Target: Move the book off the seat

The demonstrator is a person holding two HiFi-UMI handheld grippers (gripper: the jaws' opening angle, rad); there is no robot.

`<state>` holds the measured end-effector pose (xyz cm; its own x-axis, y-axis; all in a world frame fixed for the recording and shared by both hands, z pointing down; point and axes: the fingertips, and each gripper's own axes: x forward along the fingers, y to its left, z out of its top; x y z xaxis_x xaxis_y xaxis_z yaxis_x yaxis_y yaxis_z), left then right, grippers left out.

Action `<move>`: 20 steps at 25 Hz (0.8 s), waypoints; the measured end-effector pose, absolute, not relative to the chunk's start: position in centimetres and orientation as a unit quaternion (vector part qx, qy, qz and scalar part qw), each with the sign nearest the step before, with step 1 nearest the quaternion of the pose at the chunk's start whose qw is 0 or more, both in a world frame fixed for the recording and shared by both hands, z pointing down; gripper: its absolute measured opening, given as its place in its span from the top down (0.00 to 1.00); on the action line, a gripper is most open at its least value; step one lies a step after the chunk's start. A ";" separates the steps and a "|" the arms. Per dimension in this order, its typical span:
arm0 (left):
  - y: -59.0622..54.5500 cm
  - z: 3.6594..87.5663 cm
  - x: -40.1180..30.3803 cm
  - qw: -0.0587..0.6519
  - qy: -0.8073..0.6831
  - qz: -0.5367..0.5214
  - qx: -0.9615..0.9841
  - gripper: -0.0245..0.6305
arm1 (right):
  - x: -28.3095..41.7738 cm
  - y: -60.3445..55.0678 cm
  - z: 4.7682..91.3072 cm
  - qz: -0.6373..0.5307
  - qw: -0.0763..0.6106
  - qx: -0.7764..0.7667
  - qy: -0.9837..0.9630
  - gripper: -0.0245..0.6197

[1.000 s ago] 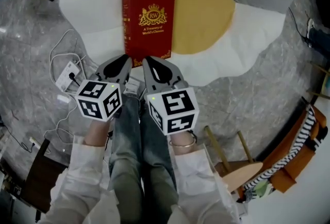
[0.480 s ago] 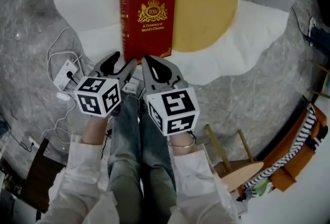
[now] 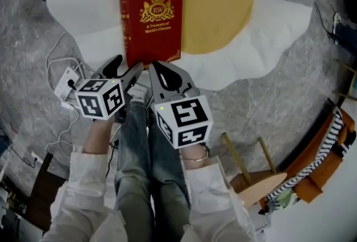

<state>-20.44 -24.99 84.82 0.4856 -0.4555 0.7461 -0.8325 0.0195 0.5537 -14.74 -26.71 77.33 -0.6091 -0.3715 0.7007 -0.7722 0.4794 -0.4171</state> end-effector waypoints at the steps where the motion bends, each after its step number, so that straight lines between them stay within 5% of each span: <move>1: -25.1 85.0 -20.4 0.534 -0.473 0.178 0.678 0.51 | -14.7 -26.7 77.4 0.372 0.270 0.350 -0.816 0.94; 20: -25.8 86.2 -18.1 0.558 -0.432 0.178 0.686 0.46 | -13.6 -27.2 78.2 0.386 0.260 0.360 -0.808 0.94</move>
<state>-18.13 -25.81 86.17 0.5638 -0.3935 0.7262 -0.7914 -0.0056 0.6113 -13.64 -27.20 78.18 -0.6049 -0.3817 0.6989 -0.7836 0.4415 -0.4371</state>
